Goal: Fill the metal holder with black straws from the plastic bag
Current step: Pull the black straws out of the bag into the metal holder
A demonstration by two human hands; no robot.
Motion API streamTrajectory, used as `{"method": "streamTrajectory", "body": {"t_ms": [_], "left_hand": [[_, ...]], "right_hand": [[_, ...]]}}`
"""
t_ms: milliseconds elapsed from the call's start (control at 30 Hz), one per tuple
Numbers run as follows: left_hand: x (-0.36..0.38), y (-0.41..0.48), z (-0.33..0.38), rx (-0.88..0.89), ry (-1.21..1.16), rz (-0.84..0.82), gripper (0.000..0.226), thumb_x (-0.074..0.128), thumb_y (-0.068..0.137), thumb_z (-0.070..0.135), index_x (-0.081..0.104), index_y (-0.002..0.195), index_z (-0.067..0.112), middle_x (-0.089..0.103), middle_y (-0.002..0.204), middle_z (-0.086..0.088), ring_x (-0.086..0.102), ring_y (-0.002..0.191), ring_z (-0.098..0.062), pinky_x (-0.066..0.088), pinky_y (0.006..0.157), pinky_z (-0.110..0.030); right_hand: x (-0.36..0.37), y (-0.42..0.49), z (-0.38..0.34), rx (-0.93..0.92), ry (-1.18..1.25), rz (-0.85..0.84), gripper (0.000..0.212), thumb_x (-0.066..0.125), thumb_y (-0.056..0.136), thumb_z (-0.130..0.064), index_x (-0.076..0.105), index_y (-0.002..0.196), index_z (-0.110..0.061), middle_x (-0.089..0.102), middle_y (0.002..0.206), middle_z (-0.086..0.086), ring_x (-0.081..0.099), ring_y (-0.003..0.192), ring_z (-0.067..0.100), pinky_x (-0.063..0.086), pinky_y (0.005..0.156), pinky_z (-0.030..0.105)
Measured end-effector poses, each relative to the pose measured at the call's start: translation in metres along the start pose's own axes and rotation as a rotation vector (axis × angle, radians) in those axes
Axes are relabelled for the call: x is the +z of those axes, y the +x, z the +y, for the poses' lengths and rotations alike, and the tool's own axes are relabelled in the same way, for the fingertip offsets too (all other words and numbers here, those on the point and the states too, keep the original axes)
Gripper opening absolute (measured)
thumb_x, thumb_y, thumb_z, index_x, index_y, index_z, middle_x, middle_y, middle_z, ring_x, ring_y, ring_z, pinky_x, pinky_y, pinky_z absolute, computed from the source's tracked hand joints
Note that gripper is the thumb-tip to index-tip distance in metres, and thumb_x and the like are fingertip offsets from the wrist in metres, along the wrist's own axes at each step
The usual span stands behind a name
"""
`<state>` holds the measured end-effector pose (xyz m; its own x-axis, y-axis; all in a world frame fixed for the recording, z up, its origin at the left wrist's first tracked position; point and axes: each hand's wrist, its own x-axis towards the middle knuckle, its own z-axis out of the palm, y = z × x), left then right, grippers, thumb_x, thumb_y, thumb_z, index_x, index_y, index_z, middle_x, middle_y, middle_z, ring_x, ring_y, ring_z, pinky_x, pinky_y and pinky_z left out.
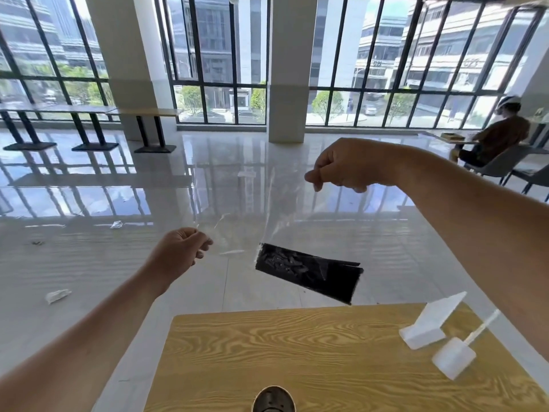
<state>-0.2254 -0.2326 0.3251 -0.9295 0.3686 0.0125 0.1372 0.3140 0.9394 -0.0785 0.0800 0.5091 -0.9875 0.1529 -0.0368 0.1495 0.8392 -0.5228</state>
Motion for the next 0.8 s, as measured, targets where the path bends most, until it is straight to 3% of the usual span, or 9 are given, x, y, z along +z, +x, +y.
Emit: {"method": "streamTrajectory", "body": {"t_ms": [200, 300, 400, 500, 533, 600, 667, 733, 800], "left_hand": [[-0.001, 0.000, 0.000, 0.032, -0.022, 0.015, 0.008, 0.071, 0.093, 0.016, 0.071, 0.086, 0.014, 0.068, 0.076, -0.002, 0.063, 0.073, -0.021, 0.048, 0.066, -0.033], [0.000, -0.006, 0.002, 0.070, -0.031, 0.068, 0.027, 0.077, 0.070, 0.028, 0.058, 0.083, 0.015, 0.056, 0.071, -0.003, 0.052, 0.066, -0.022, 0.044, 0.066, -0.037], [0.001, -0.007, -0.001, 0.131, 0.061, 0.148, 0.037, 0.083, 0.075, 0.024, 0.047, 0.069, 0.021, 0.045, 0.059, 0.005, 0.041, 0.057, -0.019, 0.037, 0.060, -0.034], [0.002, -0.012, 0.002, 0.131, -0.048, 0.091, 0.028, 0.073, 0.087, 0.026, 0.062, 0.062, 0.020, 0.060, 0.055, 0.002, 0.055, 0.054, -0.018, 0.044, 0.060, -0.031], [0.002, -0.015, 0.004, 0.120, -0.146, 0.041, 0.022, 0.065, 0.088, 0.029, 0.071, 0.069, 0.021, 0.071, 0.067, -0.001, 0.063, 0.062, -0.017, 0.049, 0.063, -0.032], [0.001, -0.017, 0.007, 0.098, -0.318, -0.086, 0.031, 0.055, 0.085, 0.038, 0.079, 0.096, 0.022, 0.081, 0.101, -0.004, 0.073, 0.088, -0.017, 0.054, 0.078, -0.037], [0.004, -0.018, 0.010, 0.127, -0.306, -0.159, 0.036, 0.064, 0.086, 0.044, 0.074, 0.117, 0.029, 0.080, 0.113, 0.002, 0.074, 0.101, -0.012, 0.054, 0.086, -0.035], [0.011, -0.017, 0.014, 0.189, -0.108, -0.160, 0.021, 0.077, 0.093, 0.032, 0.074, 0.114, 0.035, 0.079, 0.099, 0.003, 0.071, 0.088, -0.012, 0.052, 0.074, -0.025], [0.015, -0.015, 0.026, 0.192, 0.023, -0.148, 0.016, 0.073, 0.098, 0.018, 0.081, 0.091, 0.030, 0.077, 0.090, -0.006, 0.059, 0.077, -0.022, 0.043, 0.063, -0.027]], "right_hand": [[0.003, -0.007, 0.007, -0.021, 0.112, -0.108, 0.035, 0.074, 0.099, -0.051, 0.082, 0.079, -0.023, 0.045, 0.058, -0.005, 0.036, 0.052, 0.015, 0.041, 0.044, 0.025], [0.003, -0.009, 0.005, -0.017, 0.114, -0.112, 0.035, 0.074, 0.099, -0.050, 0.082, 0.078, -0.023, 0.046, 0.057, -0.005, 0.036, 0.053, 0.015, 0.041, 0.045, 0.025], [0.005, -0.010, 0.001, -0.021, 0.077, -0.115, 0.035, 0.074, 0.098, -0.050, 0.081, 0.077, -0.024, 0.047, 0.058, -0.005, 0.038, 0.052, 0.013, 0.041, 0.046, 0.024], [0.004, -0.012, -0.002, -0.031, 0.073, -0.106, 0.035, 0.075, 0.098, -0.050, 0.081, 0.076, -0.023, 0.046, 0.057, -0.005, 0.038, 0.049, 0.011, 0.039, 0.046, 0.024], [0.003, -0.012, -0.002, -0.030, 0.083, -0.106, 0.035, 0.075, 0.098, -0.049, 0.081, 0.076, -0.022, 0.046, 0.057, -0.005, 0.038, 0.048, 0.011, 0.038, 0.045, 0.024], [0.001, -0.014, -0.001, -0.024, 0.098, -0.109, 0.035, 0.075, 0.098, -0.048, 0.080, 0.075, -0.021, 0.046, 0.058, -0.004, 0.037, 0.048, 0.012, 0.037, 0.045, 0.024], [0.001, -0.016, 0.000, -0.022, 0.112, -0.116, 0.035, 0.075, 0.097, -0.048, 0.080, 0.078, -0.020, 0.046, 0.057, -0.004, 0.036, 0.049, 0.012, 0.036, 0.045, 0.025], [0.002, -0.017, 0.003, -0.025, 0.136, -0.125, 0.035, 0.075, 0.098, -0.048, 0.080, 0.081, -0.017, 0.044, 0.056, -0.005, 0.036, 0.050, 0.013, 0.036, 0.046, 0.025], [0.003, -0.016, 0.008, -0.003, 0.136, -0.108, 0.035, 0.075, 0.099, -0.047, 0.080, 0.082, -0.016, 0.044, 0.056, -0.005, 0.036, 0.051, 0.014, 0.037, 0.046, 0.026]]}}
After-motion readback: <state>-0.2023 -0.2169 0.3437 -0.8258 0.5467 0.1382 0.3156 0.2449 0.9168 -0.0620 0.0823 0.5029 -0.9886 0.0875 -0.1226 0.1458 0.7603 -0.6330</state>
